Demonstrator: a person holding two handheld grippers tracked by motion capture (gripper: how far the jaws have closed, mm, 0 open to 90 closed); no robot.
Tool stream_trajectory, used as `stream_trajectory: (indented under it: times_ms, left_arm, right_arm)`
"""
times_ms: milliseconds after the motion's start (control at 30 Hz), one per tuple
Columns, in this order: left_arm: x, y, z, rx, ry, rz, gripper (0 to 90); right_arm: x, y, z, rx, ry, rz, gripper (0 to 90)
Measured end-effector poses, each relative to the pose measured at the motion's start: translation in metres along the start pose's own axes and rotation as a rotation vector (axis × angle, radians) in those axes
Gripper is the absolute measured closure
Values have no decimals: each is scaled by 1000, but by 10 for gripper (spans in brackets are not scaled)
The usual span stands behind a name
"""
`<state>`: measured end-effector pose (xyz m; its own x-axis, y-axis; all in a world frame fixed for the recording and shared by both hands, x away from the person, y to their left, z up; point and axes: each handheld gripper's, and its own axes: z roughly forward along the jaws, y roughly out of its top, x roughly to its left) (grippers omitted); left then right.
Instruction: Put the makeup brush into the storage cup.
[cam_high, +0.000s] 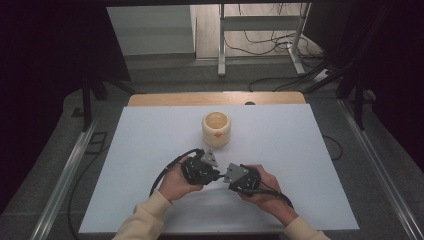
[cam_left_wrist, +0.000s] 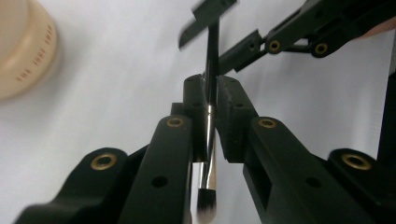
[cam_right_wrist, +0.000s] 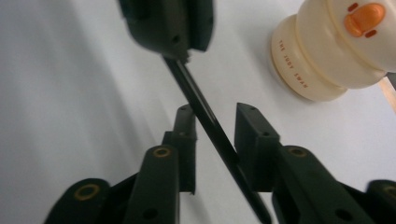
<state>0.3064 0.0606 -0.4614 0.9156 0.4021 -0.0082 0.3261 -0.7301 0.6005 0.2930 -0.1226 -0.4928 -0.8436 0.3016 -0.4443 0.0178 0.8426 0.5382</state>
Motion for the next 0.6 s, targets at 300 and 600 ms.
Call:
stream_trajectory:
  times_ms: [300, 600]
  left_arm:
    - [0, -1, -14, -164, 97, -32, 593]
    - [1, -7, -28, -240, 119, -134, 292]
  right_arm:
    - [2, 0, -3, -23, 2, -22, 831]
    - [-4, -4, -6, -33, -1, 17, 832]
